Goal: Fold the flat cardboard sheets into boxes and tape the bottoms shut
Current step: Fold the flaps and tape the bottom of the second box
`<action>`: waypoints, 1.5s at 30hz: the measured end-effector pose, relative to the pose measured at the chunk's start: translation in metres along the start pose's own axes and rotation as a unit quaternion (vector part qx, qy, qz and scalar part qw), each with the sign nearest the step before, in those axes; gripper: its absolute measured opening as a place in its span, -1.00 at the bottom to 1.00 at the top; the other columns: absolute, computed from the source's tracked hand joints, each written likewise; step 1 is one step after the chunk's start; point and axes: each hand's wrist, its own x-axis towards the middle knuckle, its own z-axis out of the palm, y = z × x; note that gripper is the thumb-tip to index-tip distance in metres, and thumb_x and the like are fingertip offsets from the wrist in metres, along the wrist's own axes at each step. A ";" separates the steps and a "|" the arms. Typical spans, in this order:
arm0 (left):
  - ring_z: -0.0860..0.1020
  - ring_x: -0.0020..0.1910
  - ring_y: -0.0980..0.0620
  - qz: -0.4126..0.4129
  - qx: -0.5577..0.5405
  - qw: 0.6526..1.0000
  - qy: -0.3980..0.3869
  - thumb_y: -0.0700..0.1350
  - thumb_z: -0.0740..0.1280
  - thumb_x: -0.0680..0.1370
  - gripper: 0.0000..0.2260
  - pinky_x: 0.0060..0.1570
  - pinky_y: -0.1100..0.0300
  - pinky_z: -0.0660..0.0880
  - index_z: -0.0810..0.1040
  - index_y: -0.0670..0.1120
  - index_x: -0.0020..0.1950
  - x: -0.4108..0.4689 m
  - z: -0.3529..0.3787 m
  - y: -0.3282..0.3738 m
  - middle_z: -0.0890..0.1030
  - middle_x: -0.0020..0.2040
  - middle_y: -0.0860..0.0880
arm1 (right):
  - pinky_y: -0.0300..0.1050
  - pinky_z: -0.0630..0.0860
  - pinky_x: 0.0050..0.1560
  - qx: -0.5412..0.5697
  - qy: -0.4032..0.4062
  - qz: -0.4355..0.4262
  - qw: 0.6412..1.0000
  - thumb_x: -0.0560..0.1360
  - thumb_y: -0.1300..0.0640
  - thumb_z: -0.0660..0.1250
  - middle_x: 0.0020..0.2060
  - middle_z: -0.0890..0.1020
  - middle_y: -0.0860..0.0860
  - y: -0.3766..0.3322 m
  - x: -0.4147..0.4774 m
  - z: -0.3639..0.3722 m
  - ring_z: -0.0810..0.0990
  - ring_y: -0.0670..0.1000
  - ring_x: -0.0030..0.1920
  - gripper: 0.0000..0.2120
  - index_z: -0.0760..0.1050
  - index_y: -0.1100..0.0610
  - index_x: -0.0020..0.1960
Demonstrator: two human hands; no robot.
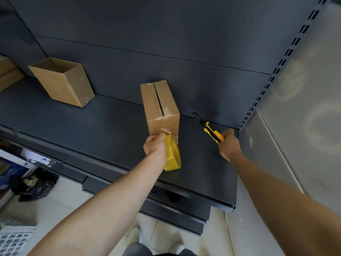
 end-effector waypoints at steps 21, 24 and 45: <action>0.45 -0.31 0.05 0.017 0.038 0.998 -0.036 -0.07 0.47 0.41 -0.83 -0.40 0.25 0.30 0.49 -0.02 -0.26 0.018 -0.025 0.011 0.52 -0.28 0.02 | -0.05 0.29 0.06 -0.282 -0.066 -0.331 0.898 0.56 0.31 0.17 0.08 0.49 0.07 -0.051 -0.019 0.035 0.41 0.10 0.10 -0.71 0.37 0.10 0.25; 0.43 -0.31 0.05 -0.008 0.039 0.999 -0.034 -0.07 0.47 0.41 -0.81 -0.28 0.20 0.35 0.47 -0.03 -0.25 0.023 -0.026 0.013 0.50 -0.28 0.01 | -0.03 0.30 0.10 -0.308 -0.061 -0.326 0.892 0.53 0.34 0.18 0.12 0.48 0.08 -0.059 -0.020 0.042 0.40 0.11 0.13 -0.64 0.35 0.11 0.29; 0.52 -0.16 -0.03 -0.017 0.245 0.939 -0.242 -0.14 0.30 0.56 -0.96 -0.19 0.14 0.51 0.54 -0.04 -0.07 0.023 -0.026 0.019 0.54 -0.11 -0.08 | 0.10 0.44 0.22 -0.375 -0.186 -0.069 0.905 0.51 0.29 0.14 0.19 0.47 0.19 -0.018 0.004 0.024 0.41 0.23 0.24 -0.70 0.38 0.19 0.23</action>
